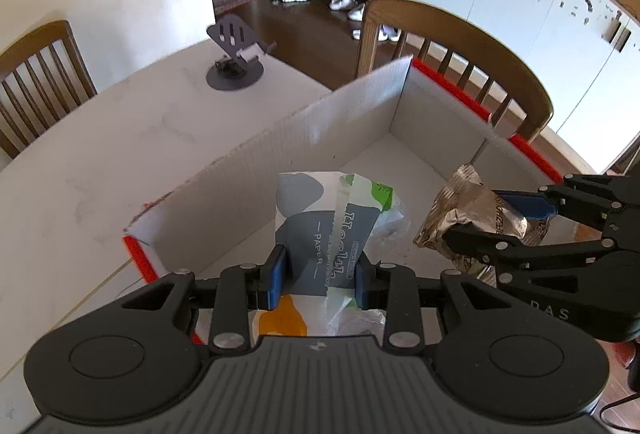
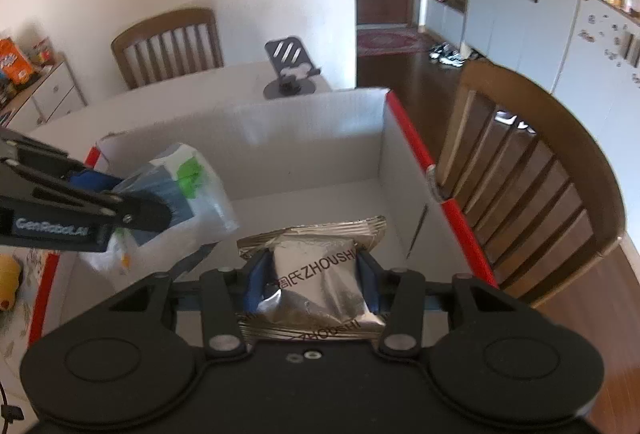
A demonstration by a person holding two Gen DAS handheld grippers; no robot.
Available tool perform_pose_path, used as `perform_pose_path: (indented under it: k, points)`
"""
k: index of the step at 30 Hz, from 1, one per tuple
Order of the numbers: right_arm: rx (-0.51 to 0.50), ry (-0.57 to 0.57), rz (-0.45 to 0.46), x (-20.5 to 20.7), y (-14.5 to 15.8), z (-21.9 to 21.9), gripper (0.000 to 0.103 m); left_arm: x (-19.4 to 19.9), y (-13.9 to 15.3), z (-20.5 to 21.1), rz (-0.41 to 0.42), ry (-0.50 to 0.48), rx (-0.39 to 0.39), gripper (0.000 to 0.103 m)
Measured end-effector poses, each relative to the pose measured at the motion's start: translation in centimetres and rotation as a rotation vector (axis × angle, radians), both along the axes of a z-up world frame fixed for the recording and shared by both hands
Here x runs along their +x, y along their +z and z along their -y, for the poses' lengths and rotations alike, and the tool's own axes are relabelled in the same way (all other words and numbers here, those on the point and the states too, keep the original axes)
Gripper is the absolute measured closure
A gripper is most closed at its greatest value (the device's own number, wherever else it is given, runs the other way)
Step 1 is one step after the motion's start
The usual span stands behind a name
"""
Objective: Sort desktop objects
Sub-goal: 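Carry both held bags up and over into the red shoebox, then open both tools to drop the bags inside the shoebox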
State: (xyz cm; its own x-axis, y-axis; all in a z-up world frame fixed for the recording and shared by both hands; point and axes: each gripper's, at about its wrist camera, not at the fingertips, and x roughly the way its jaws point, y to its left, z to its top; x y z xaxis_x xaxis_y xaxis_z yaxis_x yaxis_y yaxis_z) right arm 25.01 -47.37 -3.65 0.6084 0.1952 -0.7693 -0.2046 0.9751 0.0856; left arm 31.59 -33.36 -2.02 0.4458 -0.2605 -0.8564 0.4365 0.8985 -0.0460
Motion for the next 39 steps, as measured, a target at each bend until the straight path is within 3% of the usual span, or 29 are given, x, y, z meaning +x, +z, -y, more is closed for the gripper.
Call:
perform_pose_path:
  k: [17,31,33,36,39]
  points:
    - [-0.060,0.096,-0.130,2.0,-3.4,-1.4,0.057,1.7,-4.8,1.4,-0.139,-0.035,0.081,0.072]
    - [-0.082,0.095,-0.161,2.3,-4.4,-1.6,0.056,2.0,-5.1,1.5,-0.166,-0.042,0.081,0.071]
    - [-0.075,0.094,-0.159,2.3,-4.4,-1.5,0.053,1.7,-4.9,1.6,-0.158,-0.036,0.099,0.066]
    - [-0.053,0.086,-0.148,2.2,-4.0,-1.2,0.042,1.5,-4.4,1.5,-0.146,-0.043,0.079,0.055]
    - [-0.038,0.081,-0.134,2.1,-3.5,-0.9,0.040,1.1,-3.6,1.3,-0.128,-0.044,0.050,0.042]
